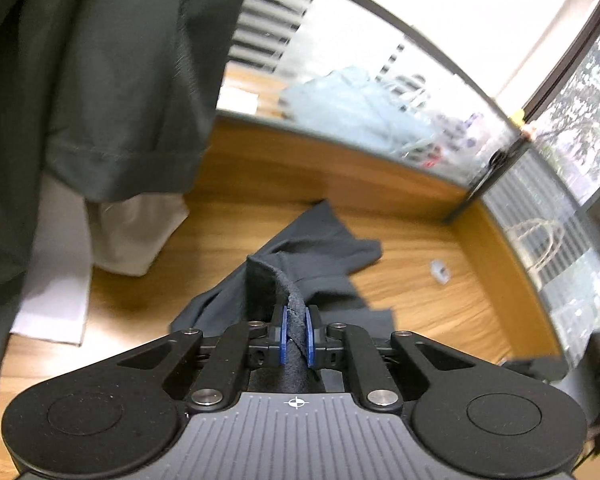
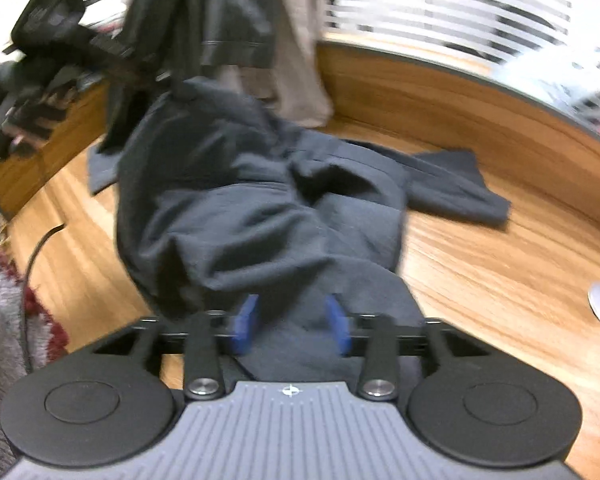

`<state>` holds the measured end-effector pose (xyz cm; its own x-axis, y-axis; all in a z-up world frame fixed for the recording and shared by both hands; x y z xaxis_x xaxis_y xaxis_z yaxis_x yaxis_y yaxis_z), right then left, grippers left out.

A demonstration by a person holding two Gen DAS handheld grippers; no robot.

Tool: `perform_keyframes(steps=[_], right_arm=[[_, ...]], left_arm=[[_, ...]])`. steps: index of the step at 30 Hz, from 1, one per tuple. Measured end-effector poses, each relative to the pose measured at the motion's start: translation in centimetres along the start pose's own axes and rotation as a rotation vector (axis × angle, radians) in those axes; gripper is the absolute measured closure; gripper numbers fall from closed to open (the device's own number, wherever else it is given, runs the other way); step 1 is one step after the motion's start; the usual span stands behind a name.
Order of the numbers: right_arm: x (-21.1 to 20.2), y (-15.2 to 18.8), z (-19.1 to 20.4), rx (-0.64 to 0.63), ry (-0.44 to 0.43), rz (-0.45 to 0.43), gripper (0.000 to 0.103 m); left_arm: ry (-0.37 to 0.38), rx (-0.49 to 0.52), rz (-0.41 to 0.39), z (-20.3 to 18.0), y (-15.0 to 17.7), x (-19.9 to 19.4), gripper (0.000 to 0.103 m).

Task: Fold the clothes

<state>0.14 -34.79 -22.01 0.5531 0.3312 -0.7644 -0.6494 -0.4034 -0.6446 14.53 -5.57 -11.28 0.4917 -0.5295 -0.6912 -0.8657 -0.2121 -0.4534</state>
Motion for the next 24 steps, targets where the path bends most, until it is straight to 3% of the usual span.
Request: perform_keyframes(steps=[6,11,13,14,15,16,23,24], right_arm=[[3.0,-1.0,3.5,-0.118,-0.096,0.008,0.017],[6.4,-1.4,5.2,-0.17,-0.085,0.05,0.015],[7.6,-1.4,5.3,-0.194,-0.042,0.076,0.027],[8.2,-1.3,5.0,-0.203,-0.022,0.091,0.049],[8.3,-1.3,4.5,-0.191,-0.004,0.099,0.079],[8.1,-1.3,4.0,-0.172,0.013,0.105,0.09],[2.1,-2.3,-2.9,0.094,0.09,0.022,0.095],[1.2,-2.1,-4.5,0.143,0.108,0.021,0.095]], left_arm=[[0.044,-0.012,-0.033,-2.7,-2.2,0.8,0.092],[0.082,-0.025,-0.057,-4.6,-4.1,2.4,0.092],[0.09,-0.031,-0.066,-5.3,-4.8,3.4,0.092],[0.091,-0.031,-0.066,-5.6,-5.2,3.9,0.092],[0.092,-0.032,-0.065,-6.0,-5.6,4.4,0.093],[0.092,-0.032,-0.065,-6.4,-6.0,4.8,0.093],[0.105,0.096,-0.07,-9.7,-8.8,8.5,0.091],[0.108,0.112,-0.061,-10.0,-9.0,9.0,0.086]])
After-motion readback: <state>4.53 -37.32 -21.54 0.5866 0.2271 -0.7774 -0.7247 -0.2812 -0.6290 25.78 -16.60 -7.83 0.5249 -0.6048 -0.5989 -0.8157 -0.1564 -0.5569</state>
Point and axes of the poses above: each gripper's, at about its wrist camera, not at the fingertips, and x roughly the way its jaws point, z to its left, y to its underside, the point moved 7 cm from there along x, roughly the way its jaws point, and after that the axes turned 15 degrees about -x, right-handed, at the moved point
